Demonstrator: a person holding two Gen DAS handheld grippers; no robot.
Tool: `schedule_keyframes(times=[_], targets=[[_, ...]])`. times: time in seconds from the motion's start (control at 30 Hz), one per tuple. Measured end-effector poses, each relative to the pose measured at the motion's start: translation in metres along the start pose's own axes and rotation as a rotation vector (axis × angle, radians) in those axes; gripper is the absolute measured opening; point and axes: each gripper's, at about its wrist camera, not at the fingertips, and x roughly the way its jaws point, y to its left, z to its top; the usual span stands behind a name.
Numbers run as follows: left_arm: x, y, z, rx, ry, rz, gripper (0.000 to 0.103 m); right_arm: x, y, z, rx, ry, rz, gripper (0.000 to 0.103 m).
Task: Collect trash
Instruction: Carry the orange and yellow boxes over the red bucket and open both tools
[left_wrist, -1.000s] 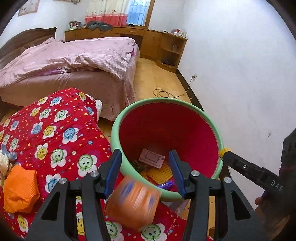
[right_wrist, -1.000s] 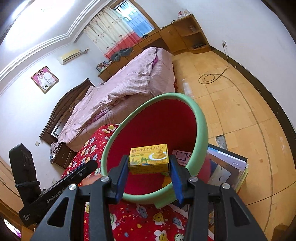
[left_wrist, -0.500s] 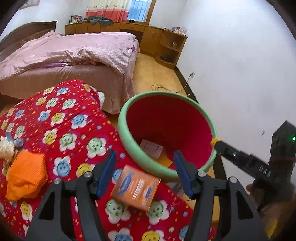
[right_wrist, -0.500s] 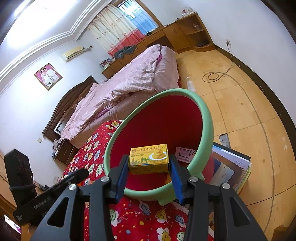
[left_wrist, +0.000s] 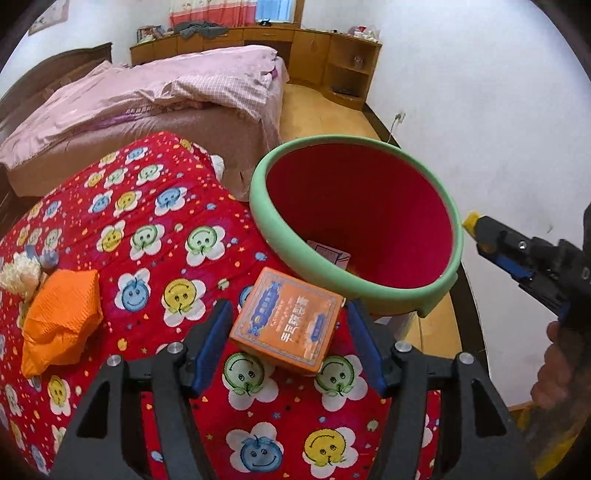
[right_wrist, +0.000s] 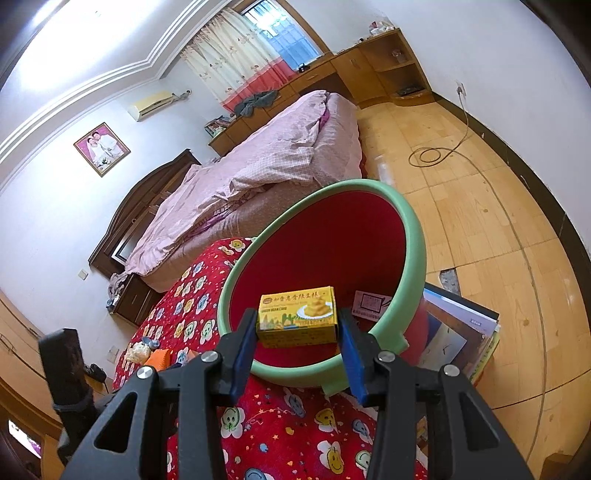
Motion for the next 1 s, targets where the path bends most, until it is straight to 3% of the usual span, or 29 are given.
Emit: schedule_keyframes(times=[0.27, 0.6, 1.0], targets=[[-0.012, 0.006, 0.011, -0.065, -0.05, -0.05, 0.059, -0.002, -0.002, 0.001, 0.001, -0.001, 0.004, 0.046], [-0.004, -0.02, 0.059, -0.006, -0.133, -0.083, 0.059, 0.0, -0.009, 0.015, 0.004, -0.006, -0.03, 0.046], [0.037, -0.02, 0.076, -0.03, -0.071, -0.118, 0.06, 0.031, -0.011, 0.038, -0.014, 0.035, -0.078, 0.046]])
